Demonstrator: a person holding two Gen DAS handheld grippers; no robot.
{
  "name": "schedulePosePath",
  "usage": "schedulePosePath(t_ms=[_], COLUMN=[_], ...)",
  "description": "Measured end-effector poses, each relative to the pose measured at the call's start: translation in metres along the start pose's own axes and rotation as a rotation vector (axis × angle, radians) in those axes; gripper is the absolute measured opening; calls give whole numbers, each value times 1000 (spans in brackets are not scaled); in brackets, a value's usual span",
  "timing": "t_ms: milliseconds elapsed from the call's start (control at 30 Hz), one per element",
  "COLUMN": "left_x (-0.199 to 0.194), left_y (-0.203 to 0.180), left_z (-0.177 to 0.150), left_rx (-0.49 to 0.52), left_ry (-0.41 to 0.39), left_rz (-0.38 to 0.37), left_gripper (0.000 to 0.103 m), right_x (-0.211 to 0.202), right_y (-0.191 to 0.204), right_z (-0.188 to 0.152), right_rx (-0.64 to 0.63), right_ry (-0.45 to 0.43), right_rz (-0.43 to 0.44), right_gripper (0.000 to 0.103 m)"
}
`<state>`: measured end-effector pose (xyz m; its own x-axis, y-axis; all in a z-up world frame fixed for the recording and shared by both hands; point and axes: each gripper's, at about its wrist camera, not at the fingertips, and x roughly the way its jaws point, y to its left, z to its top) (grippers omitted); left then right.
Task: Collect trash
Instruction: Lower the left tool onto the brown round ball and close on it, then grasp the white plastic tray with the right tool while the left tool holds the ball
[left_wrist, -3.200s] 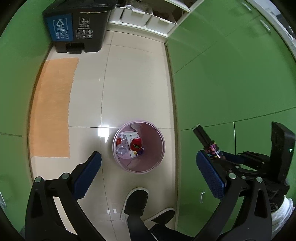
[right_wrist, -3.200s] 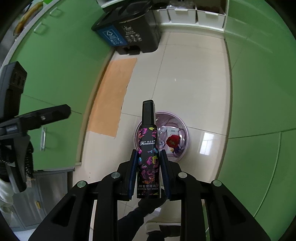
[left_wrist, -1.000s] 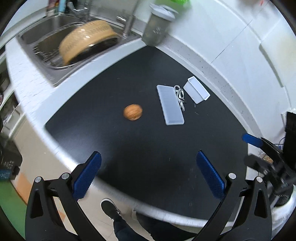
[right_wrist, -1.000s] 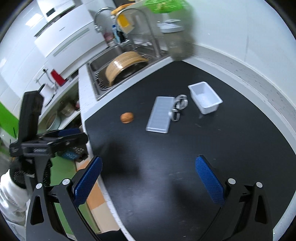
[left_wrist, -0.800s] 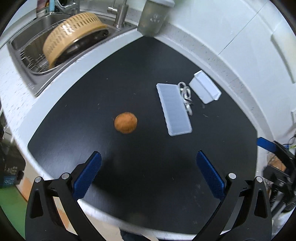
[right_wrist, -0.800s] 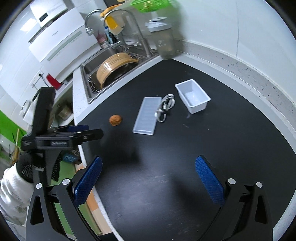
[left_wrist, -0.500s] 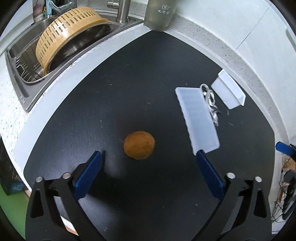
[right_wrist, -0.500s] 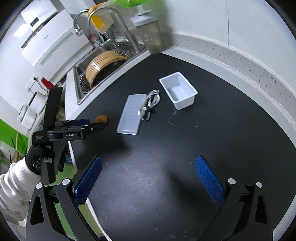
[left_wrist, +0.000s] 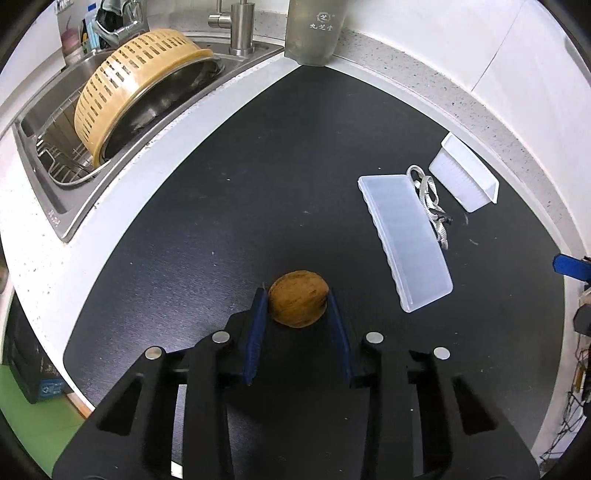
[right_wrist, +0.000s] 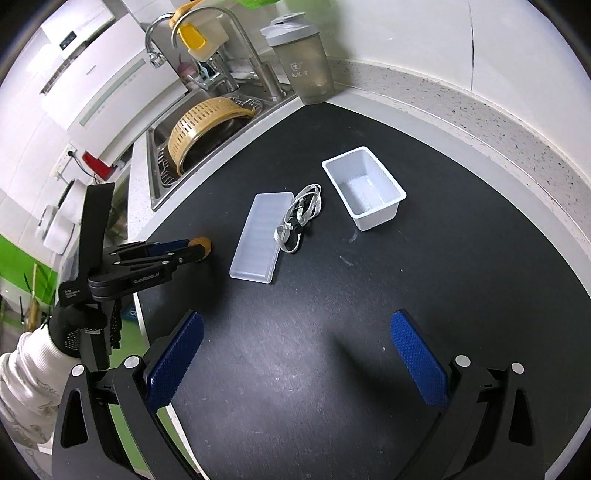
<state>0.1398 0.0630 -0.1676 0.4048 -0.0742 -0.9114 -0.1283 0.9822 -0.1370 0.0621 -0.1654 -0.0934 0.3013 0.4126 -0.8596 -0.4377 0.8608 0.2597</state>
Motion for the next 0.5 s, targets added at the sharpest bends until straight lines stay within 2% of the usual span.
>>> schedulePosePath(t_ms=[233, 500], left_x=[-18, -40], left_y=[1, -4], left_z=[6, 15], left_rx=[-37, -62], left_ry=[-4, -11], left_rz=[-26, -46], left_gripper=[33, 33], right_x=[2, 19], right_y=[-5, -21], right_z=[10, 42], right_rx=[-6, -32], right_ry=[-13, -19], right_rz=[-28, -89], right_gripper=[97, 97])
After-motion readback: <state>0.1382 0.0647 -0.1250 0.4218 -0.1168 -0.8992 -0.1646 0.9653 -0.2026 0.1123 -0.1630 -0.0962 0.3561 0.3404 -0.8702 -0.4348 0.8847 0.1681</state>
